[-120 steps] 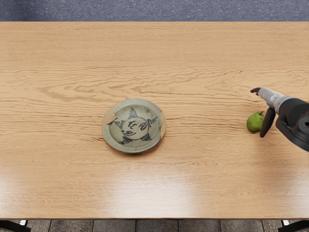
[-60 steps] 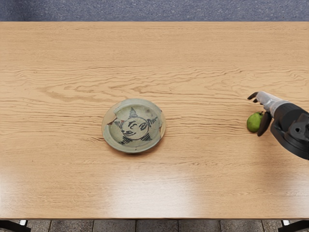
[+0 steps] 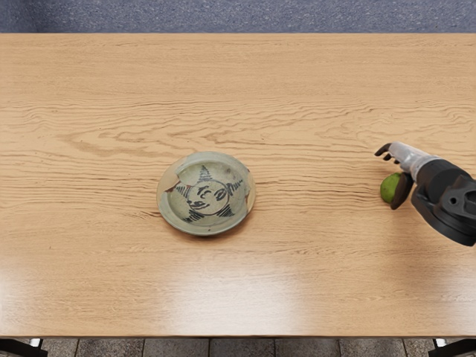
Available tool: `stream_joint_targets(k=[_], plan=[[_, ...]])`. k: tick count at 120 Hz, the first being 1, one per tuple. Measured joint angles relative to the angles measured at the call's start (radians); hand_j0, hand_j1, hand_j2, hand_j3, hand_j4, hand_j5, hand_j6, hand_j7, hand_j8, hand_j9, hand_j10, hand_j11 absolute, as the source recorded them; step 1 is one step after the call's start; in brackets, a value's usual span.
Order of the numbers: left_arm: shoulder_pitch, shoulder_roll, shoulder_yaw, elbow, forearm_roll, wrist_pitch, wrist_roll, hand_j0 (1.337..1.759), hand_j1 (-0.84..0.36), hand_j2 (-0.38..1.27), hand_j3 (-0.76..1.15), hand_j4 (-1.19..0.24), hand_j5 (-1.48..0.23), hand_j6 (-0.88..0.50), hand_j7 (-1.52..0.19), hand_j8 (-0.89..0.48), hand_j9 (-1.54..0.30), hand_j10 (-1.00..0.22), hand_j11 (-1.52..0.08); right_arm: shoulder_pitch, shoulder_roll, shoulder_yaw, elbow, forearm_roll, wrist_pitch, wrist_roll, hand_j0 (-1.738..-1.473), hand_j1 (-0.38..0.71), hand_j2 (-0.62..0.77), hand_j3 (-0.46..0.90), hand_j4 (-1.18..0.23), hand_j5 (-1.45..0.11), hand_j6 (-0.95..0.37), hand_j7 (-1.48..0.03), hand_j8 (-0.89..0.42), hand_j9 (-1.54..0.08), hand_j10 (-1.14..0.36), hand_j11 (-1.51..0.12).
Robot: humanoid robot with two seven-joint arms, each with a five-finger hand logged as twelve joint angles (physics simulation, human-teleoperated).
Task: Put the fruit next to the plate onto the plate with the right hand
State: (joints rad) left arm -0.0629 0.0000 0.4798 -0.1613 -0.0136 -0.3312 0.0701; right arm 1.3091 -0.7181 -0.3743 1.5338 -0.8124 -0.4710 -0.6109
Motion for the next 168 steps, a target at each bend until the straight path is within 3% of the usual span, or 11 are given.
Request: stream_joint_targets(k=[32, 168], plan=[[0.000, 0.000, 0.004, 0.000, 0.000, 0.000, 0.000, 1.658, 0.35, 0.00, 0.00, 0.00, 0.00, 0.00, 0.00, 0.00, 0.00, 0.00, 0.00, -0.002, -0.009, -0.003, -0.004, 0.003, 0.000, 0.000, -1.658, -0.05, -0.05, 0.00, -0.25, -0.33, -0.25, -0.33, -0.25, -0.33, -0.25, -0.33], [0.000, 0.000, 0.003, -0.001, 0.001, 0.000, 0.000, 1.658, 0.35, 0.00, 0.00, 0.00, 0.00, 0.00, 0.00, 0.00, 0.00, 0.00, 0.00, -0.009, 0.004, -0.023, -0.017, -0.004, 0.000, 0.000, -1.657, 0.18, -0.06, 0.00, -0.45, -0.60, -0.46, -0.59, -0.45, -0.59, -0.45, -0.59]])
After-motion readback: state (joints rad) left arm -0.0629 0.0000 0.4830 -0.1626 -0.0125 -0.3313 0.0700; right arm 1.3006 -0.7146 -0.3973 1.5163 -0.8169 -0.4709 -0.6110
